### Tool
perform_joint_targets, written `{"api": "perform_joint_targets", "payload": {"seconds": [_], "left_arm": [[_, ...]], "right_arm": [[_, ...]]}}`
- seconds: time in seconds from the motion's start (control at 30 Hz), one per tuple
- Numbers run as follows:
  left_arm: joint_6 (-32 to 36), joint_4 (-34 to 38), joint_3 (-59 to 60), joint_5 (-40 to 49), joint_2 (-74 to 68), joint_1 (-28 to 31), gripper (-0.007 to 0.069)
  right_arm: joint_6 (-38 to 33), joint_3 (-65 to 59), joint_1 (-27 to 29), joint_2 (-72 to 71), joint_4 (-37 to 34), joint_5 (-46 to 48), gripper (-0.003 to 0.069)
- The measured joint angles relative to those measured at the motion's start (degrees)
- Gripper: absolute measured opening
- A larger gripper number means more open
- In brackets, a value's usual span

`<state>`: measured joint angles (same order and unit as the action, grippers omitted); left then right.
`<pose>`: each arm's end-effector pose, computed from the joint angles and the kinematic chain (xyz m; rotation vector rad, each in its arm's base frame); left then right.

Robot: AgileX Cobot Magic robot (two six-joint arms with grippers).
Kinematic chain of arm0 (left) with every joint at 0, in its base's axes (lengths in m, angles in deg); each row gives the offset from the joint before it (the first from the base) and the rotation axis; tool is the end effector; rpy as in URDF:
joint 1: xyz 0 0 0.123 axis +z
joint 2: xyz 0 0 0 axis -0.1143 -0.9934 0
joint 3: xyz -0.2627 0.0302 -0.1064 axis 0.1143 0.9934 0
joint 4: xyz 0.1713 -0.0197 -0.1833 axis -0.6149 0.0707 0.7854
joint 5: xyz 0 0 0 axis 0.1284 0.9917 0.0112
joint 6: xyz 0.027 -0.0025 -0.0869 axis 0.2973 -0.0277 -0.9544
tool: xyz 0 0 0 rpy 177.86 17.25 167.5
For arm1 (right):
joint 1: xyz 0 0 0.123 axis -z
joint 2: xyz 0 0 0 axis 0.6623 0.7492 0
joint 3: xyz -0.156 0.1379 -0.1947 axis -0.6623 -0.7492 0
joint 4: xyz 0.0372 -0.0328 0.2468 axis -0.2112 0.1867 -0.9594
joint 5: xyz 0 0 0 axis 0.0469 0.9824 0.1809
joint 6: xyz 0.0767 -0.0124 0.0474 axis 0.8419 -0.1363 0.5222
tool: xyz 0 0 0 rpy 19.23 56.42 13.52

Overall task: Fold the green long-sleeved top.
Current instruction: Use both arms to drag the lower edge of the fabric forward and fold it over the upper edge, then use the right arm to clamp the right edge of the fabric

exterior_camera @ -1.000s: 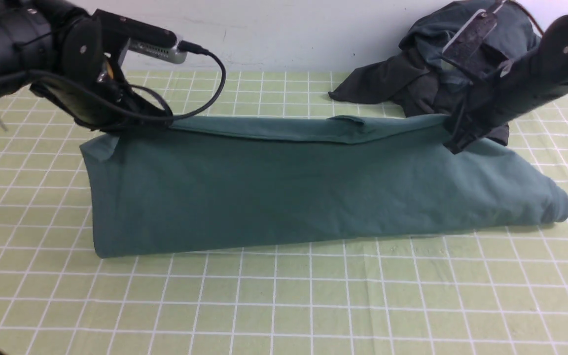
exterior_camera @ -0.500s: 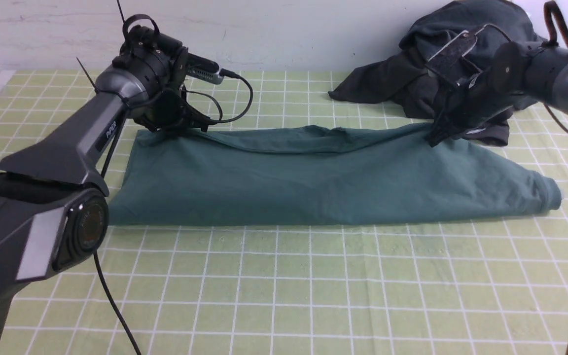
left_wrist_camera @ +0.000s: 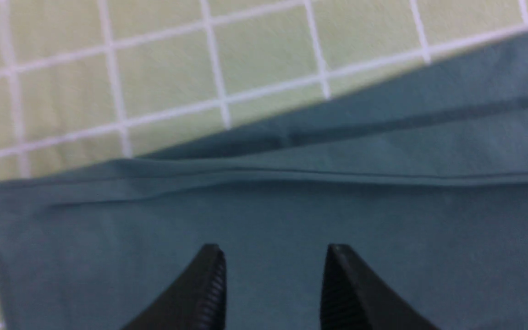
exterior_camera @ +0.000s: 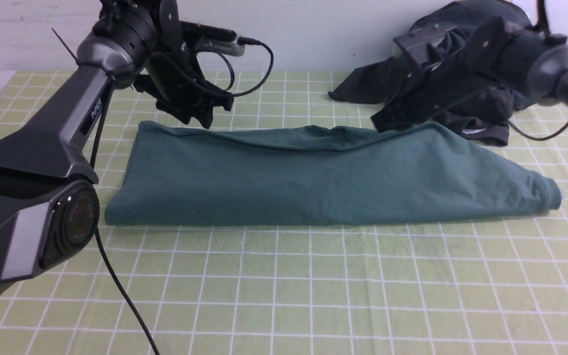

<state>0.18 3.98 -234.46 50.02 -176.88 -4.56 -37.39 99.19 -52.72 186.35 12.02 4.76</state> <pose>0.5326 -0.1092 0.2084 0.3688 2.6829 -0.1032 0.5034 0.1334 0.1825 -0.7818 2.4473 0.4309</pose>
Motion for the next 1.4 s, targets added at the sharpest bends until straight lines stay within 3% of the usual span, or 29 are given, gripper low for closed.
{"api": "perform_joint_targets", "payload": {"seconds": [0.13, 0.17, 0.2, 0.33, 0.47, 0.6, 0.77, 0.93, 1.0, 1.07, 1.1, 1.13, 1.17, 1.2, 1.23, 1.4], "left_arm": [[0.0, 0.7, 1.2, 0.1, -2.3, -1.0, 0.0051], [0.0, 0.7, 1.2, 0.1, -2.4, -1.0, 0.0041], [0.0, 0.7, 1.3, 0.1, -2.4, -1.4, 0.0014], [0.0, -0.2, 1.3, 0.1, -0.4, -1.9, -0.0003], [0.0, -2.9, 1.6, 0.1, 3.2, -1.8, -0.0003], [0.0, -5.6, 7.6, 0.1, 14.2, -1.0, -0.0003], [0.0, -6.0, 24.6, 0.0, 34.0, -0.7, -0.0003], [-0.2, -5.5, 52.8, -3.1, 58.6, -0.7, -0.0003], [-0.9, -5.6, 66.1, -9.4, 67.0, -0.3, -0.0003], [-1.8, -5.5, 81.1, -18.0, 77.2, -0.3, -0.0003], [-1.8, -5.5, 82.2, -19.0, 78.0, -0.3, -0.0003], [-1.9, -5.5, 89.3, -21.4, 83.0, -0.2, -0.0003], [-1.9, -5.5, 89.3, -21.4, 83.0, -0.2, -0.0003], [-2.0, -5.5, 97.1, -22.6, 89.0, -0.2, -0.0003], [-2.0, -5.6, 100.1, -22.7, 90.7, -0.2, -0.0003], [-2.1, -5.7, 109.6, -22.8, 96.8, -0.2, -0.0003]], "right_arm": [[-11.8, 0.0, -2.5, 5.3, -3.6, -5.0, -0.001], [-12.3, 0.0, -2.6, 5.4, -4.1, -5.8, -0.001], [-14.6, 0.1, -2.7, 6.1, -4.9, -13.0, -0.001], [-10.9, -0.1, -0.5, 6.7, -11.4, -26.4, 0.0001], [-9.1, -0.1, 2.7, 3.8, -13.1, -26.4, 0.0031], [-2.2, -0.1, 7.9, -6.0, -5.8, -7.8, 0.0078], [15.7, 0.0, 13.3, -14.8, 8.3, 14.6, 0.0088], [26.0, -4.8, 20.2, -16.2, 17.7, 20.1, 0.0106], [27.3, -8.4, 22.0, -16.0, 18.2, 19.8, 0.0131], [27.5, -13.4, 23.7, -15.9, 18.0, 17.4, 0.02], [27.5, -13.8, 23.8, -15.9, 17.9, 17.1, 0.0206], [27.5, -15.8, 24.2, -15.9, 17.7, 15.4, 0.026], [27.5, -16.0, 24.3, -15.9, 17.7, 14.8, 0.0268], [28.1, -17.8, 24.4, -15.7, 17.6, 11.9, 0.0353], [28.7, -18.4, 24.4, -15.4, 17.5, 10.7, 0.0386], [32.0, -18.9, 24.4, -11.8, 14.7, 8.5, 0.0515]]}}
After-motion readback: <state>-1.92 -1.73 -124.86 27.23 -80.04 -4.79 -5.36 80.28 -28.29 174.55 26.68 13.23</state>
